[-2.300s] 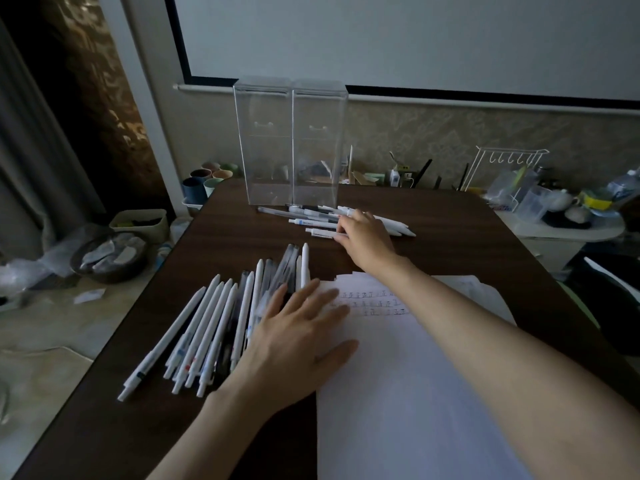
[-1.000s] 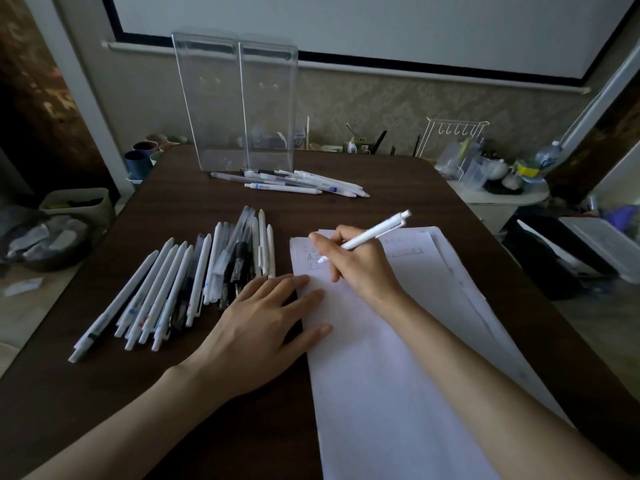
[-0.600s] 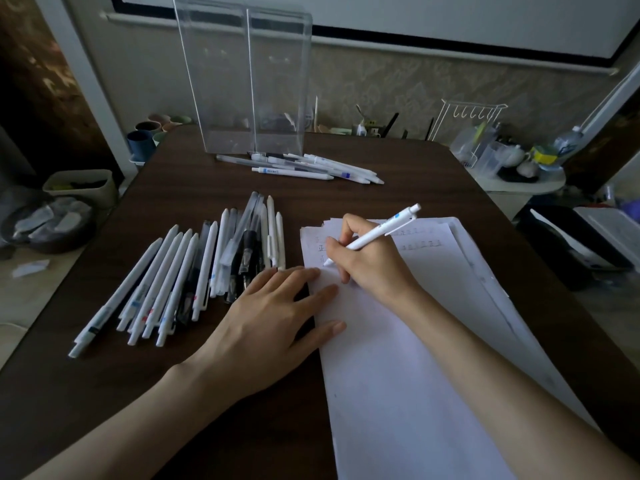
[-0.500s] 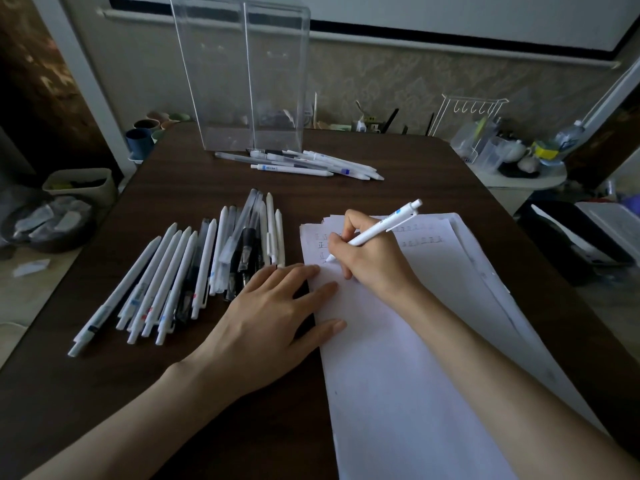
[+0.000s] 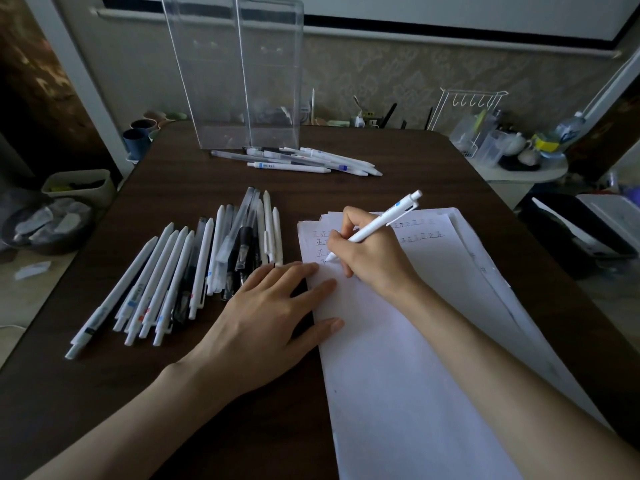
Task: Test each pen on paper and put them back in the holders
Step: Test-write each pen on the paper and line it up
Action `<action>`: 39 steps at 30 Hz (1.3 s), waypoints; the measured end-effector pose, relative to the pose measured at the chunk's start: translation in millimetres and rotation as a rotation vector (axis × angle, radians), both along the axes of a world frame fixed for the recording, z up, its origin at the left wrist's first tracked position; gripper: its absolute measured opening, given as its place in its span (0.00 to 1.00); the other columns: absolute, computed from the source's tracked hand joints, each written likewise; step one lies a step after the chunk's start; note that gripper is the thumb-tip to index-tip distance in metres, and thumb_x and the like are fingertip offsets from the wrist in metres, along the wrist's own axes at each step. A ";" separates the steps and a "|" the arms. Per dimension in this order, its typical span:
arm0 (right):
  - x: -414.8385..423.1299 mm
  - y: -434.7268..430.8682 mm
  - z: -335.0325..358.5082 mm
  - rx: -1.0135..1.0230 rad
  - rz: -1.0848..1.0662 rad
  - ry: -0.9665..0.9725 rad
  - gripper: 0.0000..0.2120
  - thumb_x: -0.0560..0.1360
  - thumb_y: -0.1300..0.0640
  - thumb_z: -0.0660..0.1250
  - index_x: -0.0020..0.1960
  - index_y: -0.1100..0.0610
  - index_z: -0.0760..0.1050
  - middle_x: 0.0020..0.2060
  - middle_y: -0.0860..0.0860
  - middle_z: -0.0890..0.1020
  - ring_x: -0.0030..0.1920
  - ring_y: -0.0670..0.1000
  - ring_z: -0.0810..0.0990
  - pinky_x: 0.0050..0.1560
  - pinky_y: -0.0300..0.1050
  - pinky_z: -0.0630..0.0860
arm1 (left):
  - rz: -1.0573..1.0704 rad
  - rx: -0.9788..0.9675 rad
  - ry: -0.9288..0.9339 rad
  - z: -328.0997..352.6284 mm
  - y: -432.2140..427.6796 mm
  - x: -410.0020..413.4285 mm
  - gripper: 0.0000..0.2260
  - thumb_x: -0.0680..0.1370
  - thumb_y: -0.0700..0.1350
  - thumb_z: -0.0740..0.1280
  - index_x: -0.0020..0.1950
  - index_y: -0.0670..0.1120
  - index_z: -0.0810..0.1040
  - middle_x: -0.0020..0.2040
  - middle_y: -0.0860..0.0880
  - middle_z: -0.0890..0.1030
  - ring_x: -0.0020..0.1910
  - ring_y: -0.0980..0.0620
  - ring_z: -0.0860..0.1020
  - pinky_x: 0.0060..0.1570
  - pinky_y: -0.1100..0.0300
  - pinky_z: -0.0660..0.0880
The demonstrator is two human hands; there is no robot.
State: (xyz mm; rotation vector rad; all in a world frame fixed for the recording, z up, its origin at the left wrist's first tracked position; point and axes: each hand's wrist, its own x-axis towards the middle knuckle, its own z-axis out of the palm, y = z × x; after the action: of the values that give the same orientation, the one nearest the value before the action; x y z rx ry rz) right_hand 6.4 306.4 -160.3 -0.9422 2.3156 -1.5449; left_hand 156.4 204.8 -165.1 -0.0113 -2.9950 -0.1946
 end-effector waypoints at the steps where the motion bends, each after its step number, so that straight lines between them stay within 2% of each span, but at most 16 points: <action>1: 0.6 0.0 0.6 0.005 0.012 0.001 0.14 0.73 0.63 0.65 0.33 0.58 0.62 0.16 0.48 0.69 0.19 0.45 0.68 0.25 0.38 0.66 | 0.001 0.001 0.001 0.2 0.0 0.1 0.27 0.79 0.63 0.47 0.67 0.51 0.73 0.65 0.46 0.74 0.64 0.48 0.72 0.64 0.53 0.62; 10: 2.5 0.9 2.0 0.023 0.052 -0.030 0.14 0.74 0.63 0.65 0.33 0.59 0.63 0.16 0.48 0.69 0.18 0.44 0.67 0.24 0.36 0.65 | -0.002 0.035 0.002 -1.2 -0.5 0.0 0.27 0.79 0.63 0.46 0.68 0.52 0.72 0.66 0.47 0.73 0.65 0.48 0.71 0.64 0.55 0.61; 14: 1.2 1.7 2.1 0.009 0.016 -0.028 0.15 0.73 0.65 0.65 0.33 0.57 0.61 0.21 0.48 0.66 0.21 0.42 0.68 0.26 0.40 0.63 | -0.003 0.049 0.018 -2.0 -0.9 0.8 0.27 0.79 0.63 0.47 0.68 0.51 0.72 0.66 0.47 0.73 0.65 0.49 0.71 0.64 0.55 0.60; 17: 2.3 2.6 4.9 -0.042 0.065 -0.045 0.14 0.74 0.55 0.69 0.39 0.62 0.67 0.23 0.53 0.73 0.24 0.45 0.72 0.30 0.42 0.70 | -0.019 0.075 0.034 -1.6 -1.7 1.2 0.27 0.79 0.63 0.47 0.67 0.52 0.72 0.66 0.48 0.73 0.64 0.49 0.71 0.64 0.55 0.62; 19: 1.9 3.5 5.5 -0.098 0.084 -0.066 0.13 0.73 0.51 0.70 0.44 0.60 0.71 0.28 0.54 0.78 0.29 0.47 0.76 0.35 0.42 0.74 | -0.022 0.112 0.100 0.2 -2.1 0.4 0.26 0.78 0.63 0.49 0.65 0.51 0.75 0.63 0.49 0.75 0.61 0.51 0.74 0.61 0.57 0.64; 21: 0.5 4.0 3.5 -0.109 0.105 -0.033 0.08 0.73 0.55 0.71 0.49 0.56 0.75 0.38 0.53 0.81 0.39 0.47 0.79 0.41 0.41 0.76 | 0.002 0.178 0.207 3.1 -2.1 -0.3 0.25 0.77 0.63 0.53 0.64 0.48 0.75 0.57 0.51 0.79 0.55 0.54 0.76 0.57 0.61 0.66; 22: -0.1 4.3 2.1 -0.084 0.121 0.001 0.08 0.74 0.59 0.70 0.53 0.53 0.77 0.43 0.52 0.81 0.43 0.46 0.78 0.42 0.37 0.75 | 0.019 0.226 0.257 4.0 -2.6 -0.7 0.26 0.75 0.64 0.55 0.64 0.48 0.73 0.54 0.52 0.80 0.53 0.56 0.75 0.56 0.61 0.67; 24: -0.3 4.2 0.4 -0.019 0.146 0.055 0.16 0.75 0.64 0.66 0.60 0.49 0.76 0.49 0.51 0.79 0.46 0.40 0.74 0.44 0.30 0.70 | 0.043 0.320 0.308 4.4 -4.5 -1.3 0.30 0.72 0.67 0.58 0.66 0.49 0.67 0.52 0.55 0.80 0.51 0.59 0.74 0.55 0.61 0.67; 26: 0.8 3.8 2.2 0.018 0.165 0.058 0.20 0.76 0.65 0.64 0.63 0.46 0.75 0.49 0.45 0.76 0.47 0.34 0.72 0.48 0.26 0.68 | 0.012 0.344 0.309 3.2 -6.6 -2.2 0.31 0.71 0.67 0.59 0.68 0.51 0.65 0.52 0.55 0.80 0.51 0.60 0.74 0.55 0.59 0.68; 29: 1.2 3.5 2.1 0.024 0.169 0.086 0.21 0.76 0.66 0.64 0.64 0.47 0.74 0.46 0.39 0.74 0.48 0.31 0.71 0.50 0.23 0.66 | -0.063 0.299 0.286 0.3 -8.7 -3.6 0.30 0.71 0.66 0.60 0.69 0.52 0.68 0.53 0.55 0.79 0.52 0.62 0.72 0.56 0.59 0.68; 32: -0.2 3.3 -0.1 0.006 0.158 0.114 0.22 0.75 0.66 0.65 0.65 0.47 0.74 0.46 0.40 0.75 0.49 0.36 0.73 0.50 0.26 0.66 | -0.107 0.275 0.263 -3.2 -9.8 -5.1 0.29 0.72 0.65 0.61 0.67 0.50 0.71 0.54 0.54 0.79 0.54 0.58 0.73 0.59 0.57 0.69; 36: 0.2 3.7 -0.5 0.011 0.201 0.157 0.24 0.75 0.68 0.64 0.66 0.47 0.72 0.47 0.40 0.74 0.51 0.34 0.72 0.53 0.25 0.65 | -0.093 0.326 0.281 -2.2 -12.1 -4.6 0.23 0.72 0.61 0.63 0.62 0.50 0.77 0.52 0.54 0.80 0.52 0.57 0.74 0.57 0.56 0.71; 39: 0.1 3.8 -1.6 -0.007 0.226 0.180 0.25 0.75 0.69 0.63 0.66 0.47 0.72 0.49 0.44 0.75 0.53 0.35 0.72 0.54 0.24 0.64 | -0.132 0.289 0.239 -3.5 -11.8 -4.0 0.27 0.70 0.65 0.63 0.65 0.52 0.74 0.53 0.56 0.79 0.55 0.57 0.71 0.59 0.58 0.67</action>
State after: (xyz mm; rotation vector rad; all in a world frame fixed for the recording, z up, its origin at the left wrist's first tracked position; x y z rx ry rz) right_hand 6.5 310.2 -161.8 -1.3432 2.2251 -1.4298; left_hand 152.3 193.1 -168.6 -0.1879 -2.7025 -0.5931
